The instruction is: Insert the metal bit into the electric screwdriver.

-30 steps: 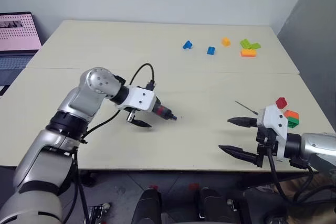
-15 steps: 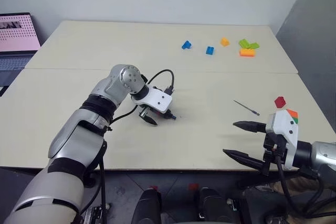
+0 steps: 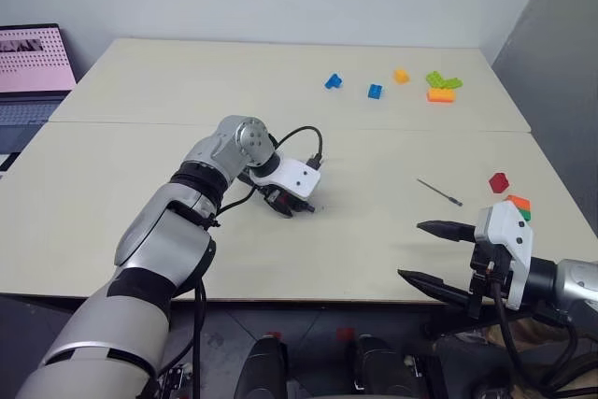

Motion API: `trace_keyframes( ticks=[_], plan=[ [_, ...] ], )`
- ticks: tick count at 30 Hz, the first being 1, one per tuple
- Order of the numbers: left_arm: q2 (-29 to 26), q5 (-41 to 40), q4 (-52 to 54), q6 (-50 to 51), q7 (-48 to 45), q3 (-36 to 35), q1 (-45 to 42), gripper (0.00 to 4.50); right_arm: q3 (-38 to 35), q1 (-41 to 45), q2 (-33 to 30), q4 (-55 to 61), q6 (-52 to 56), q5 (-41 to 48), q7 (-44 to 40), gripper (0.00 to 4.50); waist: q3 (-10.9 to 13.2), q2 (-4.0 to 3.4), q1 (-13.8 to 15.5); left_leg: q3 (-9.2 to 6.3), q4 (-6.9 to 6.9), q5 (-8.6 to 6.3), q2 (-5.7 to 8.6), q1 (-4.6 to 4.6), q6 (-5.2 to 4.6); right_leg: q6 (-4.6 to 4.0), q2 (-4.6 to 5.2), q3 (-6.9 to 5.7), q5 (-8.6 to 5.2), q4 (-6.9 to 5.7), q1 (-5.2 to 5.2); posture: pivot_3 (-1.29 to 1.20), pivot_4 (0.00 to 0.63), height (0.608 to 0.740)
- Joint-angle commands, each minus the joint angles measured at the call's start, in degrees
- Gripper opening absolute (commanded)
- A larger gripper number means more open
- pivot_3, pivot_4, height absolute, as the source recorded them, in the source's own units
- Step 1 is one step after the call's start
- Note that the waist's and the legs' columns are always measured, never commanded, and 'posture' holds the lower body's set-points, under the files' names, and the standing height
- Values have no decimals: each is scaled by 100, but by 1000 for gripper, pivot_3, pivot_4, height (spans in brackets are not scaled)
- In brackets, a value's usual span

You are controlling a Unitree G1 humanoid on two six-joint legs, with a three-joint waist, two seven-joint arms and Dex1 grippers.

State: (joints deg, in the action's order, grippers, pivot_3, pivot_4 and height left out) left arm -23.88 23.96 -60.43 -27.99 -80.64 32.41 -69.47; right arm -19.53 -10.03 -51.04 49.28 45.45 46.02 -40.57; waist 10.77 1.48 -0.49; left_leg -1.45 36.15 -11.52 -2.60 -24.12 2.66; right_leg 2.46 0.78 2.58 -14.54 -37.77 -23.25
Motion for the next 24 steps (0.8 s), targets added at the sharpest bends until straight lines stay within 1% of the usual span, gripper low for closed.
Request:
trace_keyframes(
  ticks=[1, 4, 7, 10, 13, 16, 18, 20, 21, 24],
  plan=[
    [-9, 161, -31, -67, 85, 82, 36, 2314, -159, 87, -80, 204, -81, 61, 59, 4500, 0, 0, -1, 0, 0, 0, 0, 2, 0, 0, 0, 1, 0, -1, 2, 0, 150, 740],
    [-30, 139, 50, -111, 30, 54, 156, 1685, -125, 139, -115, 195, -82, 63, 78, 4500, -2, -1, -3, 1, 0, 0, 0, 7, 0, -1, 0, 2, 0, -6, 4, 0, 150, 740],
    [-85, 79, 127, -200, 42, -18, 257, 1635, -144, 156, -145, 181, -81, 75, 67, 4500, -4, -3, -3, 2, -1, 0, 0, 9, 0, -1, 0, 3, 0, -6, 4, 0, 150, 740],
    [-156, -552, 344, 37, 29, -611, 377, 1634, -308, 211, -204, 160, -31, 212, 49, 4500, -5, -5, -4, 2, -2, 0, 0, 9, 0, 0, 0, 4, 0, -7, 4, 0, 150, 740],
    [-68, -1256, 748, 832, 109, -1286, 464, 1634, -455, 236, -264, 138, -6, 356, 33, 4500, -3, -2, -10, 1, -1, 0, -1, 5, 0, 3, 0, 2, 2, -7, 2, 0, 150, 740],
    [67, -1893, 1542, 1947, 397, -1913, 638, 1634, -589, 326, -357, 54, 20, 524, 14, 4500, -3, -2, 13, 0, -1, 0, 0, 0, 0, 28, 0, 0, 16, -6, 1, 0, 150, 740],
    [246, -2325, 2242, 2786, 762, -2306, 838, 1634, -610, 510, -410, -56, 29, 646, 17, 4500, -3, -2, 19, -2, -1, 0, 0, -3, 0, 29, 1, -2, 16, -4, 1, 0, 150, 740],
    [507, -2684, 2955, 3564, 1332, -2655, 1095, 1634, -527, 793, -468, -183, 38, 750, 33, 4500, -3, -2, 17, -1, -1, 1, 0, -4, 0, 32, 1, -1, 18, -2, 1, 0, 150, 740],
    [614, -2778, 3199, 3805, 1541, -2750, 1187, 1634, -510, 870, -493, -243, 32, 769, 9, 4500, -2, -1, 11, -1, 0, 1, 0, -3, 0, 33, 2, 0, 18, -3, 1, 0, 150, 740],
    [1107, -3088, 4281, 4208, 2386, -2982, 1956, 1634, -115, 1546, -480, -508, 19, 846, 45, 4500, -4, -4, -27, 0, 0, 1, 0, 3, 0, 33, 1, 1, 18, -7, 2, 0, 150, 740]
  ],
)
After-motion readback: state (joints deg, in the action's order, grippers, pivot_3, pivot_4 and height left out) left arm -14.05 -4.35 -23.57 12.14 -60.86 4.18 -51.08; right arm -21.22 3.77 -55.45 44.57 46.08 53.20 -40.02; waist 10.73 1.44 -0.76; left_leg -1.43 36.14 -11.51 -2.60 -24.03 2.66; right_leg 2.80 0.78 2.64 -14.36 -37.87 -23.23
